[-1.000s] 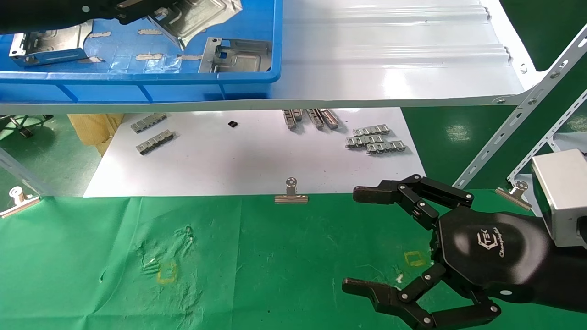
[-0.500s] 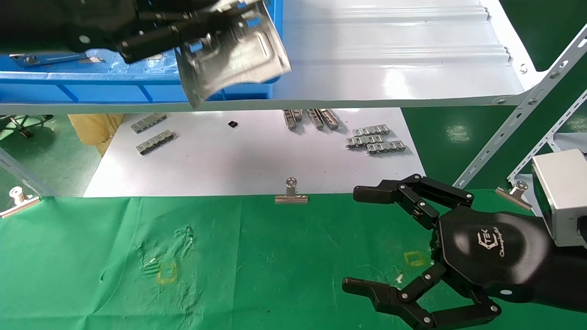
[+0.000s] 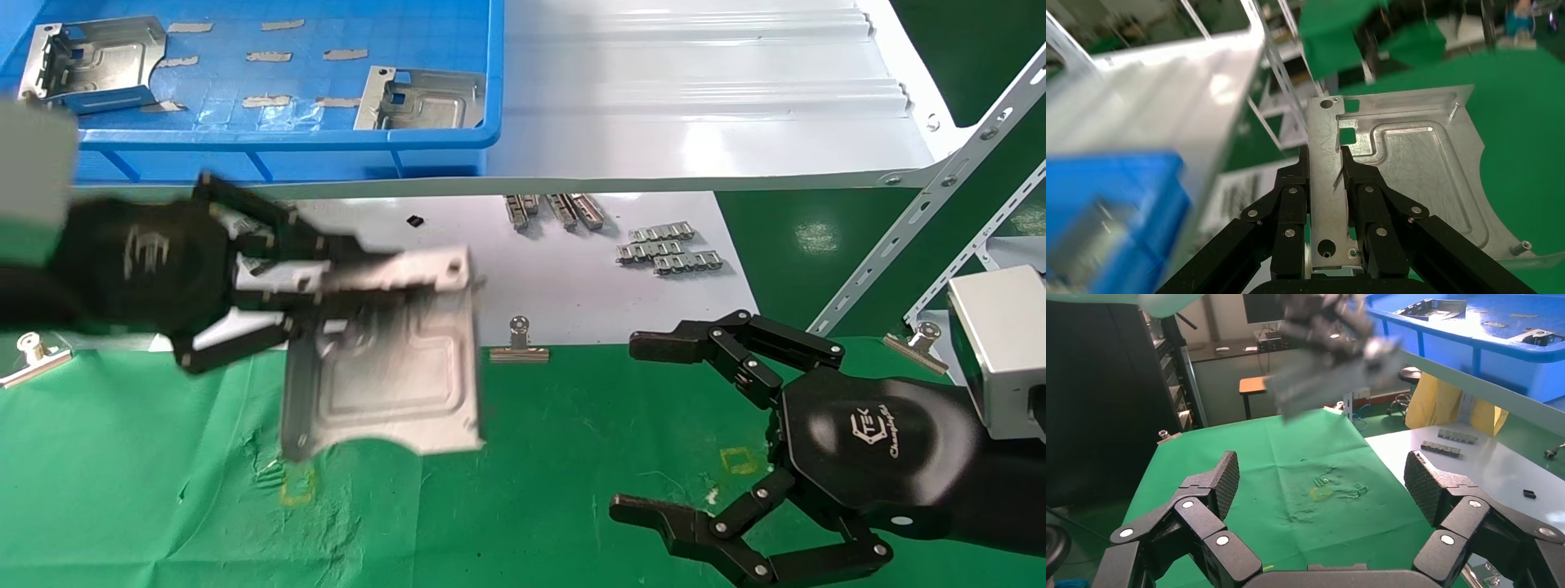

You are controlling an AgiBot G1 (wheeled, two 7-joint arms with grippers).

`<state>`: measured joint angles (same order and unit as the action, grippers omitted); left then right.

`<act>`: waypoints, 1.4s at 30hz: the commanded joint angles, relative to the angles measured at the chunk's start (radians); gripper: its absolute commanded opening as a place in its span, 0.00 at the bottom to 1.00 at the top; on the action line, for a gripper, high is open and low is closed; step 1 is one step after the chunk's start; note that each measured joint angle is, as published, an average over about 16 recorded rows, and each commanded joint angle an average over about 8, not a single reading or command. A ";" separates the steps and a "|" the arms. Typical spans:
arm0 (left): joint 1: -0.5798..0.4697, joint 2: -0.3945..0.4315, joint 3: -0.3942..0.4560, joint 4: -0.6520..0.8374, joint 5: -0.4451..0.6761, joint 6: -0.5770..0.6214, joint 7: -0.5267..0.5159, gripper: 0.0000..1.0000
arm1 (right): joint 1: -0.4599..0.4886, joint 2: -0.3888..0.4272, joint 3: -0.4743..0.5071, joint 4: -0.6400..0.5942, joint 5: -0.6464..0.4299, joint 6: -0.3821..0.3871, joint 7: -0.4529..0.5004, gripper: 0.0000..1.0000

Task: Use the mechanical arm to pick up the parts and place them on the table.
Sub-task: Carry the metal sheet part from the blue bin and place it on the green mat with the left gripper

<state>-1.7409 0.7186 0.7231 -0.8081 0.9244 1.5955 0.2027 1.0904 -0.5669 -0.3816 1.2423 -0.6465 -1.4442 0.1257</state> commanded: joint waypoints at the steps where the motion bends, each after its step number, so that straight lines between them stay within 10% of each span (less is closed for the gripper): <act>1: 0.025 -0.036 0.037 -0.027 -0.009 -0.004 0.012 0.00 | 0.000 0.000 0.000 0.000 0.000 0.000 0.000 1.00; 19: 0.117 -0.025 0.215 0.276 0.169 -0.067 0.480 0.01 | 0.000 0.000 0.000 0.000 0.000 0.000 0.000 1.00; 28: 0.153 0.006 0.203 0.351 0.150 -0.117 0.527 1.00 | 0.000 0.000 0.000 0.000 0.000 0.000 0.000 1.00; 42: 0.177 0.032 0.180 0.393 0.087 -0.064 0.537 1.00 | 0.000 0.000 0.000 0.000 0.000 0.000 0.000 1.00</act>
<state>-1.5545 0.7450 0.9042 -0.4174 1.0022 1.5287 0.7274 1.0904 -0.5668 -0.3817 1.2423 -0.6465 -1.4442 0.1257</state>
